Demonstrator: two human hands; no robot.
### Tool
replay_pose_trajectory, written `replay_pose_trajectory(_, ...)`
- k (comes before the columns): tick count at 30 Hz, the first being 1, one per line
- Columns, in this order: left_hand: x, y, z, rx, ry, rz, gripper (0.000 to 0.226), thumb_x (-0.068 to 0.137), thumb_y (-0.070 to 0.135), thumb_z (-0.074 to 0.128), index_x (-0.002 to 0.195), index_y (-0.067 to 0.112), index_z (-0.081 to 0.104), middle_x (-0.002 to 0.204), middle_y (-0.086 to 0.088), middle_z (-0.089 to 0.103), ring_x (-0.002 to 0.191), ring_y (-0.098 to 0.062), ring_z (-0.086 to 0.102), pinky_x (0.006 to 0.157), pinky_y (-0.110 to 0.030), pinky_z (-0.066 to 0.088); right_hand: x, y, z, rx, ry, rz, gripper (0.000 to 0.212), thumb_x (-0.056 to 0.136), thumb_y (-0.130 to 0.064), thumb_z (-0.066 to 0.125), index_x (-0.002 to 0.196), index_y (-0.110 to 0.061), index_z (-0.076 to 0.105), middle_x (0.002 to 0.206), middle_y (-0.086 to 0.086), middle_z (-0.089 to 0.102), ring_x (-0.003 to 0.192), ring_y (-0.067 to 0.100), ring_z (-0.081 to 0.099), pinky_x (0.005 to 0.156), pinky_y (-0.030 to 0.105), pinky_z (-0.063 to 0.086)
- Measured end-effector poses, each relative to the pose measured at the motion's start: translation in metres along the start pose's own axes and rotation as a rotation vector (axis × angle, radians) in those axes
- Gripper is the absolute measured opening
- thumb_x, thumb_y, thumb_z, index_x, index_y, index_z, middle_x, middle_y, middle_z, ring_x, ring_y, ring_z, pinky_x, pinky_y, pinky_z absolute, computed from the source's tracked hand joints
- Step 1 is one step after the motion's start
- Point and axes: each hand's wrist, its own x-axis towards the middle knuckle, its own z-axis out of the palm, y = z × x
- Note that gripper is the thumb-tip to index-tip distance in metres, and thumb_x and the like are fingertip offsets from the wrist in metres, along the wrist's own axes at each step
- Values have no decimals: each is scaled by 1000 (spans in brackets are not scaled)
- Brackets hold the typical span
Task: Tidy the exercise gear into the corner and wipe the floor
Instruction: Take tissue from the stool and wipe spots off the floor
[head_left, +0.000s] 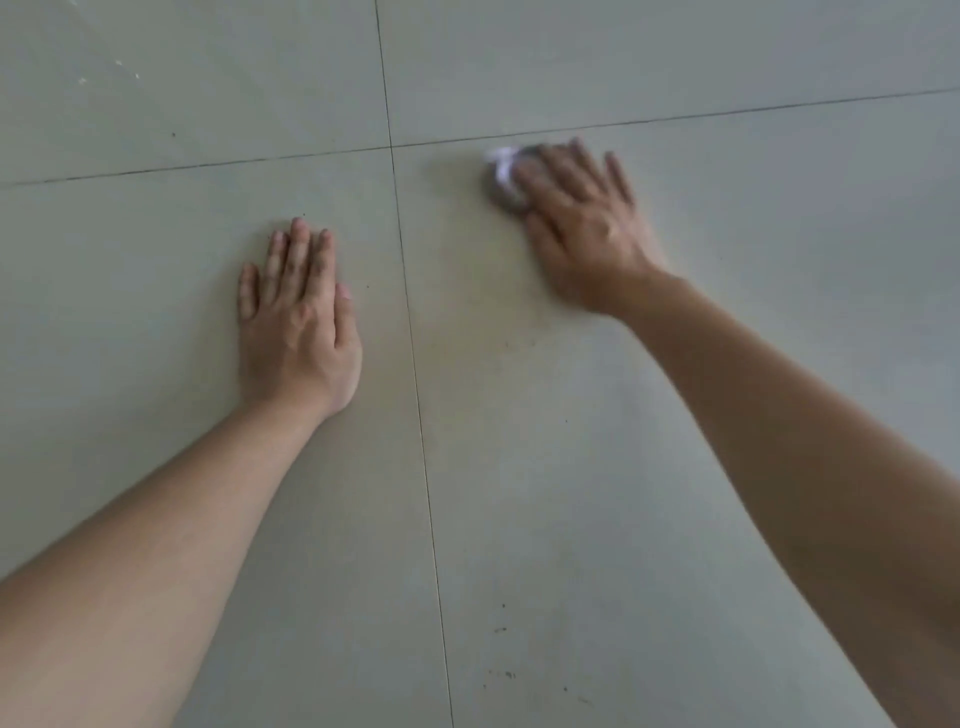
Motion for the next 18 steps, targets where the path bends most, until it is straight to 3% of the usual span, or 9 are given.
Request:
replay_pose_trajectory(3, 0, 1, 1, 14, 2, -4, 58, 100, 36, 21, 154, 15, 26, 163, -7, 17, 151, -22, 13, 120, -45, 9, 13, 48, -19, -33, 101, 658, 54, 99, -36, 31, 153, -26, 31, 162, 9, 25, 150, 38, 12, 123, 50, 5)
replay_pose_trajectory(4, 0, 1, 1, 17, 1, -7, 58, 101, 37, 21, 155, 15, 26, 163, -7, 17, 151, -22, 13, 121, -45, 9, 20, 42, -18, -31, 102, 810, 56, 100, -33, 30, 154, -24, 28, 163, 10, 22, 151, 39, 8, 123, 49, 5)
replay_pose_trajectory(5, 0, 0, 1, 21, -3, -9, 59, 101, 38, 20, 155, 16, 25, 164, -6, 16, 151, -21, 12, 121, -45, 8, 29, 26, -13, -38, 98, 848, 57, 99, -29, 29, 155, -22, 26, 163, 11, 21, 150, 40, 9, 122, 48, 7)
replay_pose_trajectory(6, 0, 0, 1, 24, -8, -11, 59, 101, 38, 19, 155, 16, 25, 164, -5, 16, 151, -21, 12, 121, -45, 8, 39, 6, -8, -42, 96, 772, 59, 95, -25, 28, 154, -23, 28, 161, 10, 25, 149, 39, 13, 121, 49, 12)
replay_pose_trajectory(8, -1, 0, 1, 24, -21, -13, 58, 101, 37, 18, 155, 17, 24, 164, -4, 15, 152, -20, 11, 121, -45, 7, 53, -43, 4, -19, 50, 417, 63, 88, -22, 24, 150, -30, 35, 157, 5, 33, 146, 35, 22, 117, 49, 20)
replay_pose_trajectory(10, -1, 0, 0, 21, -30, -20, 58, 100, 36, 18, 155, 17, 24, 164, -4, 14, 152, -20, 10, 121, -44, 6, 52, -89, 12, 25, -93, 53, 58, 95, -23, 27, 151, -35, 34, 160, 1, 29, 150, 31, 17, 120, 50, 11)
replay_pose_trajectory(12, -1, 0, 0, 26, -30, -19, 58, 100, 35, 18, 155, 17, 23, 164, -4, 14, 152, -20, 10, 121, -44, 6, 42, -99, 12, 45, -217, -135, 51, 103, -29, 30, 155, -32, 28, 165, 0, 20, 153, 27, 7, 123, 49, -3)
replay_pose_trajectory(15, -1, 0, 1, 9, -18, -13, 57, 101, 34, 20, 155, 17, 24, 164, -4, 15, 151, -20, 11, 121, -43, 6, 14, -42, -5, 45, -183, -130, 51, 103, -29, 36, 154, -31, 31, 164, -1, 22, 153, 24, 11, 120, 48, -5)
replay_pose_trajectory(18, -1, 0, 1, 5, -16, -8, 57, 101, 34, 20, 155, 16, 25, 164, -5, 16, 151, -21, 13, 121, -45, 8, -35, 57, -33, 31, -60, 164, 53, 100, -27, 41, 151, -34, 33, 161, -4, 27, 151, 22, 16, 120, 52, 2)
